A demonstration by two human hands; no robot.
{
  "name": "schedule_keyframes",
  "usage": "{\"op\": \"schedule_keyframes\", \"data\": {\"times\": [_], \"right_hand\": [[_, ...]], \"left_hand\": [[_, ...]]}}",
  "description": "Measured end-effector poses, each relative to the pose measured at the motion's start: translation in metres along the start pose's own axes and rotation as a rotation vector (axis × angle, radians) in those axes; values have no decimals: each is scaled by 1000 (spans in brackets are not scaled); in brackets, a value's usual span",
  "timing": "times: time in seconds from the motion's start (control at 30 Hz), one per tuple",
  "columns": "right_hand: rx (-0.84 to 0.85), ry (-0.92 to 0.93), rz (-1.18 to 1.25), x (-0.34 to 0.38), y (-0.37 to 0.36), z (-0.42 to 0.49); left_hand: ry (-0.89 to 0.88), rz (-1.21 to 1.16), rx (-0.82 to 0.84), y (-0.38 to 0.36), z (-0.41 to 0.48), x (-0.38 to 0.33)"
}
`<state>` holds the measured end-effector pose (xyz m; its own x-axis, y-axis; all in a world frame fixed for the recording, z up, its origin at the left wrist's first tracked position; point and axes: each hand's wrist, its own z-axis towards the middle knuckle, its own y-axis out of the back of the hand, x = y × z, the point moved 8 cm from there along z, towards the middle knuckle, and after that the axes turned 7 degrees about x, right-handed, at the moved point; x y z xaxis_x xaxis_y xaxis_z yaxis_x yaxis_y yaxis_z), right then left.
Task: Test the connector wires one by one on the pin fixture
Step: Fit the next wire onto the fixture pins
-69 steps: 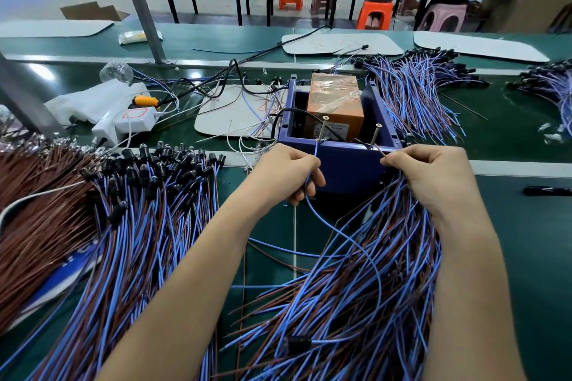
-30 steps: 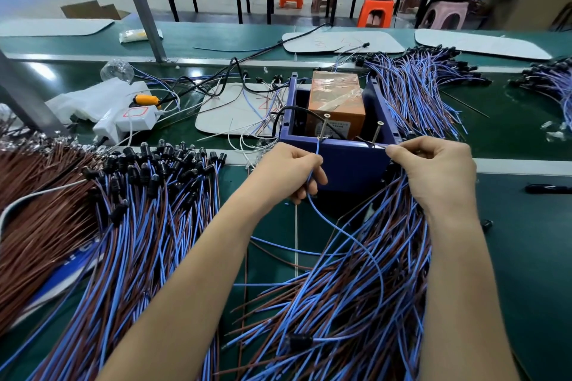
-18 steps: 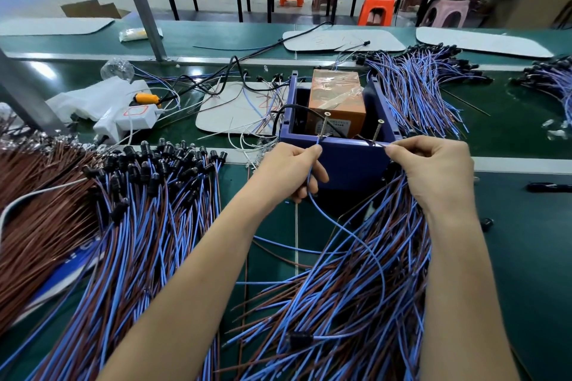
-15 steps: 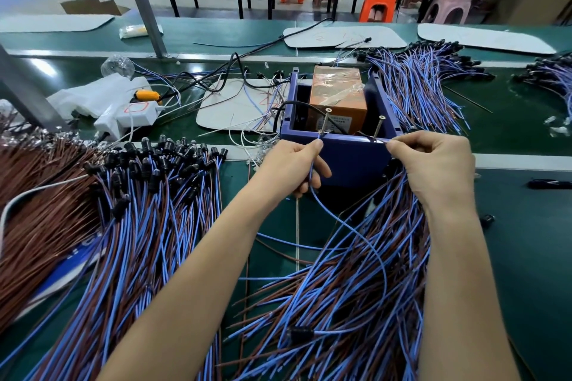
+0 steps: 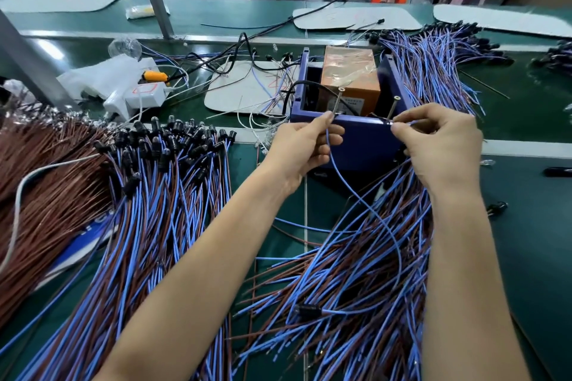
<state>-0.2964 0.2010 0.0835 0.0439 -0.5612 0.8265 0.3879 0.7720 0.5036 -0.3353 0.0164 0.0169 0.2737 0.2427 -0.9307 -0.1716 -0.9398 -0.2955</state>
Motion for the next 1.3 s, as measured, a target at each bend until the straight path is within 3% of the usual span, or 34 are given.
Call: {"op": "schedule_keyframes", "data": {"times": [0.6,1.07,1.3], "right_hand": [[25,-43,53,-11,-5,4],[-31,-114,314,-22,-6,3],[-24,-108,330,-25,-7,5]], "left_hand": [[32,-75,184,-10,2,1],[-61,145,105,-10,2,-2],[-92,71,110,-13,4,-2]]}}
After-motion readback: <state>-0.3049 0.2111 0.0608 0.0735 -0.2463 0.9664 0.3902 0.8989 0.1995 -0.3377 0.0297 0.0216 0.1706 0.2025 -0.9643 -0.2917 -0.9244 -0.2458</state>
